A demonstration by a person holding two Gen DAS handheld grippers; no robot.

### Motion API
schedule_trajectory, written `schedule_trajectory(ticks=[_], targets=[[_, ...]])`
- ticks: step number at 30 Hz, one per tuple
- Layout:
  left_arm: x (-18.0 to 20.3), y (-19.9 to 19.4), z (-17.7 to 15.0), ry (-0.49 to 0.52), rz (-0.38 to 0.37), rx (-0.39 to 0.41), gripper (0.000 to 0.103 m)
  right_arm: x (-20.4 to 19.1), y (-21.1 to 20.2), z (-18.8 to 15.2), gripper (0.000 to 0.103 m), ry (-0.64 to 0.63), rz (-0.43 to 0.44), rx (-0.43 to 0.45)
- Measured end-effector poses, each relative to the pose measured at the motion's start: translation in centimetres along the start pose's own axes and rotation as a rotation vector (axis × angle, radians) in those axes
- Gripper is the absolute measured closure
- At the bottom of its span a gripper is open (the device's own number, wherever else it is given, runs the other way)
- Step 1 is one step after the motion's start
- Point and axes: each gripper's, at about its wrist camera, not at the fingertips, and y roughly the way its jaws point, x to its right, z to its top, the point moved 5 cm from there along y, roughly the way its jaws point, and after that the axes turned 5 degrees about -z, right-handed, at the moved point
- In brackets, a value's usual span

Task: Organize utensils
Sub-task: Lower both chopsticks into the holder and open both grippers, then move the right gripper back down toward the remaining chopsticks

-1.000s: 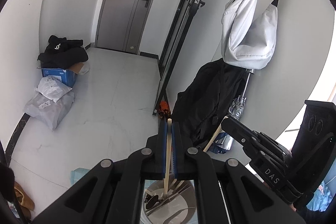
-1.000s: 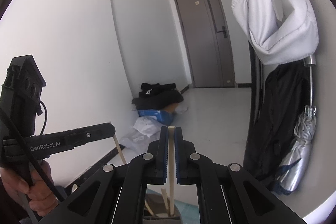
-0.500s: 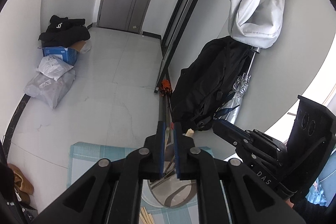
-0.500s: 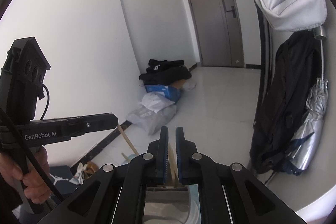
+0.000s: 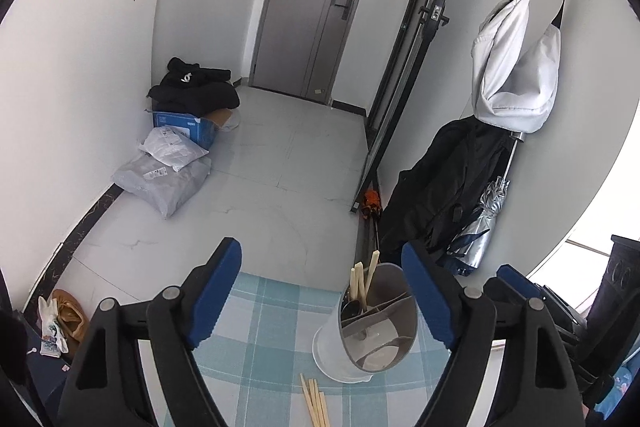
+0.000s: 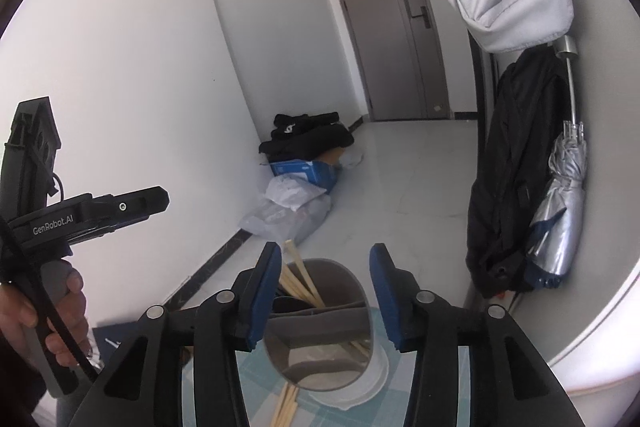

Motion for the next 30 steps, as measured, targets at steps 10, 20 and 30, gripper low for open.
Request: schedule_trajectory(ticks=[10, 20, 30], targets=[[0.0, -3.9, -2.7, 0.018, 0.061, 0.052, 0.008, -3.1, -5.7, -1.7, 0.021, -0.013, -0.001, 0.091], [-1.2, -5.3, -6.1, 0.010, 0.101, 0.091, 0.001, -4.8, -7.5, -6.0, 0.015, -0.024, -0.014, 0.083], [-2.6, -4.8, -10.0, 0.018, 0.147, 0.082, 0.001, -5.0, -6.5, -11.0, 0.009, -0.002, -0.038, 0.008]])
